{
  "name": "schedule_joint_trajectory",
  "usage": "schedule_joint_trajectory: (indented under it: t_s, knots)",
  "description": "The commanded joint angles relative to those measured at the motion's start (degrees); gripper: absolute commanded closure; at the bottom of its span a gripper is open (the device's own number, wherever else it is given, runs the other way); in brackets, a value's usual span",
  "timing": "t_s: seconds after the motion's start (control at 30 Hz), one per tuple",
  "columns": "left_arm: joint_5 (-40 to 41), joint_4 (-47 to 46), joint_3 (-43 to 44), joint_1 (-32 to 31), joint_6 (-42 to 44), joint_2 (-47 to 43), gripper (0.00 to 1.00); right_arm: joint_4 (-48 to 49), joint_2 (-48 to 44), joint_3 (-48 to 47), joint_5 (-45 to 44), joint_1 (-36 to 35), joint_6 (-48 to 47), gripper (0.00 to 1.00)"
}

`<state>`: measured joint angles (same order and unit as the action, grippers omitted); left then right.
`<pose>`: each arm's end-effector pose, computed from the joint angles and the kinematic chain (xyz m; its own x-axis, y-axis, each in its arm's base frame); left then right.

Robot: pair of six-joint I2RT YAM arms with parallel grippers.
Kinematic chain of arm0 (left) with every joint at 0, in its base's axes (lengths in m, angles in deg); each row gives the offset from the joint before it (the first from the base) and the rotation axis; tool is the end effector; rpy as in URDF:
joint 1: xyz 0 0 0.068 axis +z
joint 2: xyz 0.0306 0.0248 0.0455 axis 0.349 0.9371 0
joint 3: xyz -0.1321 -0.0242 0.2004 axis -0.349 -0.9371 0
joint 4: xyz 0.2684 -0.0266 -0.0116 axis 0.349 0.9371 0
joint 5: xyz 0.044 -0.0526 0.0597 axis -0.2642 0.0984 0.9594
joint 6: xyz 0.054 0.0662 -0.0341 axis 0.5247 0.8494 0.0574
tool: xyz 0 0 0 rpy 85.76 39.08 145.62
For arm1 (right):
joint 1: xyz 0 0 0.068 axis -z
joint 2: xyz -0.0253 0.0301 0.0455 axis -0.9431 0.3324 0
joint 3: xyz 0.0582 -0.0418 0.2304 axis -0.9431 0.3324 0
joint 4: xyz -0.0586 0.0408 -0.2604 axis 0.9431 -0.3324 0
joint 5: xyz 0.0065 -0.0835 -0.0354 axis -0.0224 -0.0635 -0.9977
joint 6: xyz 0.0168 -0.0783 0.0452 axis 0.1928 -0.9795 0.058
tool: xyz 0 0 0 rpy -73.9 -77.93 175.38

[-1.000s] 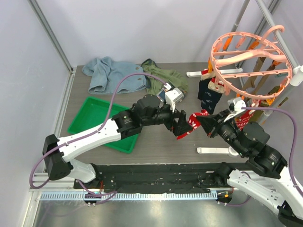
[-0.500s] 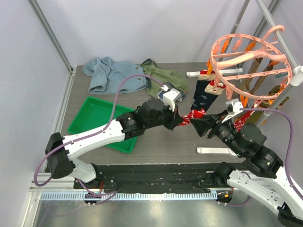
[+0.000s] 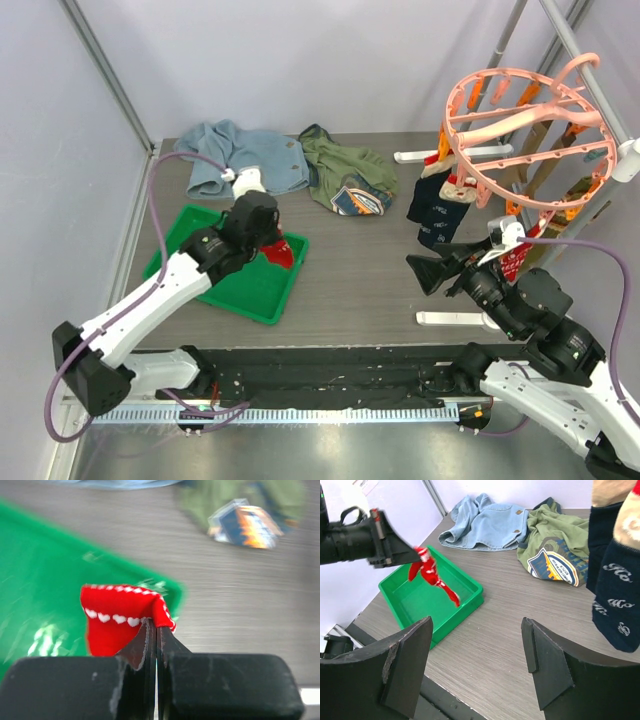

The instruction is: Remove the socks clipped to the hanger

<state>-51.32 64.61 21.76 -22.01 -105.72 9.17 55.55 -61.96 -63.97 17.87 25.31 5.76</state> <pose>0.2578 -0.1850 0.2892 -0.5419 -0.2619 -0.7986 -0.0127 0.9526 -0.3038 0.1263 0.1020 0.3658 -0.2062 0.2509 -0.9458 -0.4995 0.8042 0.3222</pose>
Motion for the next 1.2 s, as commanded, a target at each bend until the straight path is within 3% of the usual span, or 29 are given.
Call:
schedule_joint_trajectory:
  t_s: [0.0, 0.23, 0.33, 0.43, 0.47, 0.57, 0.6, 0.77, 1.0, 1.17]
  knots:
    - [6.8, 8.0, -4.2, 5.2, -6.1, -6.0, 1.00, 0.4, -1.1, 0.5, -2.1, -0.2, -1.9, 0.20]
    - [5.2, 5.7, -14.1, 12.9, -11.9, -9.8, 1.00, 0.7, -0.7, 1.2, -2.8, -0.2, -2.3, 0.20]
    - [4.4, 6.4, -15.7, 14.2, -13.5, -7.5, 0.94, 0.7, -0.4, 1.1, -3.3, -0.2, -2.3, 0.20]
    - [5.3, 9.8, -14.0, 14.6, -15.7, -4.1, 0.78, 0.7, 0.0, 0.9, -4.0, -0.2, -2.1, 0.20]
    - [6.3, 12.0, -12.2, 14.7, -15.9, -2.7, 0.46, 0.6, 0.1, 1.0, -4.2, -0.2, -2.0, 0.20]
    - [6.8, 15.7, -8.9, 14.6, -15.5, -1.5, 0.20, 0.7, 0.3, 0.9, -5.0, -0.2, -2.1, 0.20]
    - [5.9, 15.9, -7.0, 14.7, -13.8, -1.3, 0.16, 0.7, 0.6, 0.8, -5.3, -0.2, -2.0, 0.20]
    - [-5.9, 4.9, -5.1, 12.7, -3.8, -3.1, 0.04, -1.4, 2.2, -2.5, -7.8, -0.2, -1.1, 0.21]
    - [-18.6, -15.3, -5.2, 1.9, 1.4, -0.9, 0.04, -6.0, 6.9, -12.8, -7.5, -0.2, -1.4, 0.21]
    - [-21.3, -25.7, -0.1, -6.6, 5.4, 8.1, 0.04, -7.3, 11.9, -23.8, -3.7, -0.2, -1.3, 0.23]
